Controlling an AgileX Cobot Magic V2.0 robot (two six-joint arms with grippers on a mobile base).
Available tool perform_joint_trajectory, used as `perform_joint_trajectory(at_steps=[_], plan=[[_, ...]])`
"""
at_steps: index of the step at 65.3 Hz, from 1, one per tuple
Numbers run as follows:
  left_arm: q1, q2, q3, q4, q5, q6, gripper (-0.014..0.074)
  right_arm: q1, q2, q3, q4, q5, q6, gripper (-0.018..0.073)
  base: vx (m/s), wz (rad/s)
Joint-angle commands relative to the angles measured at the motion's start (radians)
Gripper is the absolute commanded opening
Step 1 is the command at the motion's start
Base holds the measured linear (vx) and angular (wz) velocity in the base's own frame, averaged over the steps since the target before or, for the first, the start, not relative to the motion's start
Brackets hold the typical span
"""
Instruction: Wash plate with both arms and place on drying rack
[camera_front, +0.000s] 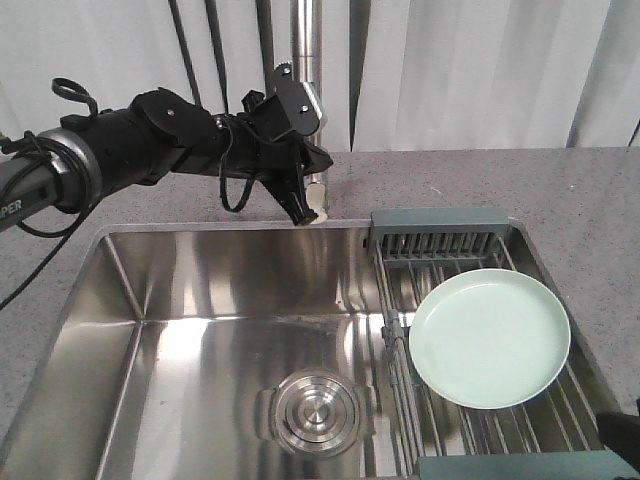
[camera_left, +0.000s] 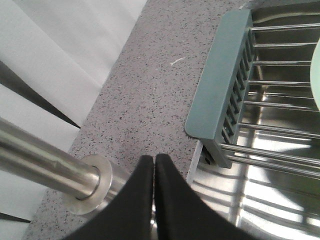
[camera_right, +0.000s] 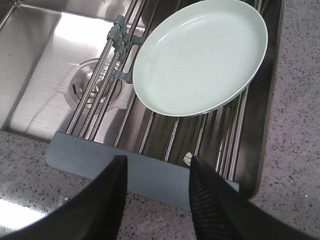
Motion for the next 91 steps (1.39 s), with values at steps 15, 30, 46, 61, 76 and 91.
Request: perform_joint_trajectory(at_steps=[15, 30, 46, 61, 76, 91], plan=[[-0.004, -0.054, -0.036, -0.042, 0.131, -0.005, -0.0008, -0.001, 0.001, -0.025, 0.005, -0.046, -0.004, 0.0291, 0.00, 0.00], [-0.004, -0.026, -0.036, -0.040, 0.188, -0.005, -0.0008, -0.001, 0.001, -0.025, 0.005, -0.046, -0.004, 0.0291, 0.00, 0.00], [-0.004, 0.001, -0.040, -0.035, 0.005, 0.002, -0.0008, -0.001, 0.001, -0.025, 0.005, -0.045, -0.004, 0.0291, 0.00, 0.00], [-0.004, -0.019, -0.040, -0.035, -0.105, 0.002, -0.0008, -0.001, 0.001, -0.025, 0.005, -0.045, -0.004, 0.0291, 0.00, 0.00], [-0.004, -0.090, -0.040, -0.034, -0.002, -0.020, -0.0008, -0.001, 0.001, -0.025, 0.005, -0.046, -0.004, 0.0291, 0.00, 0.00], [-0.004, -0.189, -0.040, 0.020, 0.118, -0.213, -0.0007, -0.001, 0.001, -0.025, 0.005, -0.045, -0.004, 0.0291, 0.00, 0.00]])
